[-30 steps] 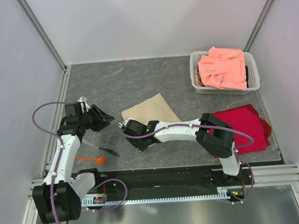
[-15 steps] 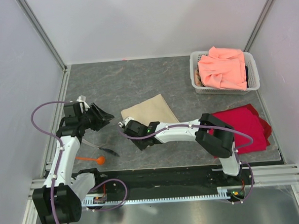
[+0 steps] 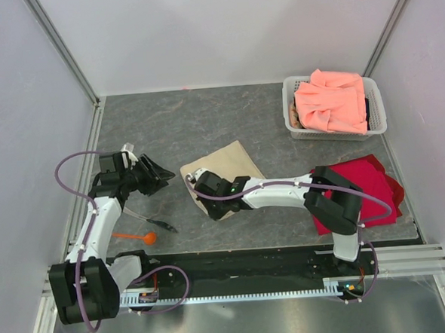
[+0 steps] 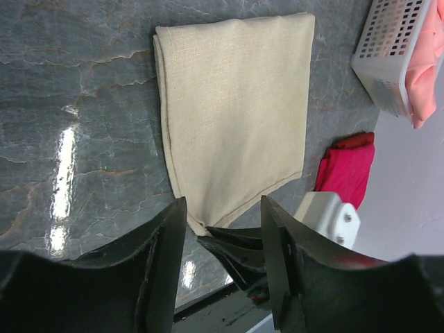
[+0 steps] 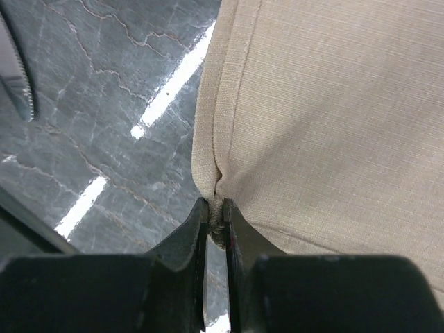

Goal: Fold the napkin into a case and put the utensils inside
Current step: Pick up the lower triangle-folded napkin from the center of the board.

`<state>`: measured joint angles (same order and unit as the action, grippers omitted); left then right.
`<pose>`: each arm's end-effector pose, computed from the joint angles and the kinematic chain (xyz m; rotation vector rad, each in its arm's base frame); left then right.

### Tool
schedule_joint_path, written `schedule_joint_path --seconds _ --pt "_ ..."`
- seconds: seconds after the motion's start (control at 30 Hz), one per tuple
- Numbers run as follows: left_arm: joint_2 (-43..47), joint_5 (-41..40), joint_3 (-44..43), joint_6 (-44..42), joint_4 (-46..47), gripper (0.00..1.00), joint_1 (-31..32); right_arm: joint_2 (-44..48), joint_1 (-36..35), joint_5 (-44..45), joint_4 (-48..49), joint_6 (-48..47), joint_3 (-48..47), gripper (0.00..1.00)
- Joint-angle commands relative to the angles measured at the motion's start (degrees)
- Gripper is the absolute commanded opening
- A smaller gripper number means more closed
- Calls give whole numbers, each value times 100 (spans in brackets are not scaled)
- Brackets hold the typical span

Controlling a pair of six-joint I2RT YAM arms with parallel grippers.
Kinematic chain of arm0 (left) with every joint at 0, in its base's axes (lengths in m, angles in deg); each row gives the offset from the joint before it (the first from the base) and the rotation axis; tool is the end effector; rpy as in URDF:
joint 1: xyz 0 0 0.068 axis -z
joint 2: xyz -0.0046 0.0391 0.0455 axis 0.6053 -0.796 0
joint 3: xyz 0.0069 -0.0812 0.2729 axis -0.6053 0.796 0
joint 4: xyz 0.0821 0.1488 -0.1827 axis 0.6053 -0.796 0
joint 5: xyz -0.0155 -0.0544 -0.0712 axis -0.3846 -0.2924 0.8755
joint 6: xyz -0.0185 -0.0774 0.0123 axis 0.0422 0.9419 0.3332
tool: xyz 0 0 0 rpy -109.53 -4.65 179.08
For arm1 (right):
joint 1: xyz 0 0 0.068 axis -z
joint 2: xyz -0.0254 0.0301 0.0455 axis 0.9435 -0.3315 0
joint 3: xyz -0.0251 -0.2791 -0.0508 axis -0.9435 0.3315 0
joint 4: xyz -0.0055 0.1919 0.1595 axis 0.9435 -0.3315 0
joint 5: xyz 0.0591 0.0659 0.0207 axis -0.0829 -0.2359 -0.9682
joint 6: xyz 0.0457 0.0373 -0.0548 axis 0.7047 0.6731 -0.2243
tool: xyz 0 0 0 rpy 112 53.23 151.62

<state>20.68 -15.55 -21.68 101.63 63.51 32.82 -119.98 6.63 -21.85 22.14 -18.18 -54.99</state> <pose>0.2170 -0.0191 0.2281 -0.6189 2.3252 -0.9182 0.1842 0.3657 0.1585 -0.8961 2.4830 0.4600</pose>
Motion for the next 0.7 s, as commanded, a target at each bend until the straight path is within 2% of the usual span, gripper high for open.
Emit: schedule_joint_path --seconds 0.0,0.1,0.13,0.23,0.37,0.5,0.53,0.57,0.67 --pt "-226 465 112 225 537 54 -32 645 231 -418 351 226 231 0" --pt "-349 641 297 375 880 56 -23 760 371 -680 421 253 336 0" --pt "-463 711 341 419 968 64 -23 778 398 -717 448 262 354 0" --pt "-735 1036 420 577 1319 77 -14 840 477 -778 500 305 424 0" --pt "-1140 1177 403 683 1531 79 -14 910 538 -840 579 350 495 0" --pt "-1001 1064 403 709 1601 79 -6 612 512 -1156 483 244 346 2" --pt "-956 1037 403 709 1593 78 -14 576 460 -1165 457 209 328 6" --pt "-921 1028 403 700 1584 78 -14 550 416 -1070 361 174 258 20" --pt "-798 1002 446 692 1540 78 -14 453 310 -981 124 16 91 42"
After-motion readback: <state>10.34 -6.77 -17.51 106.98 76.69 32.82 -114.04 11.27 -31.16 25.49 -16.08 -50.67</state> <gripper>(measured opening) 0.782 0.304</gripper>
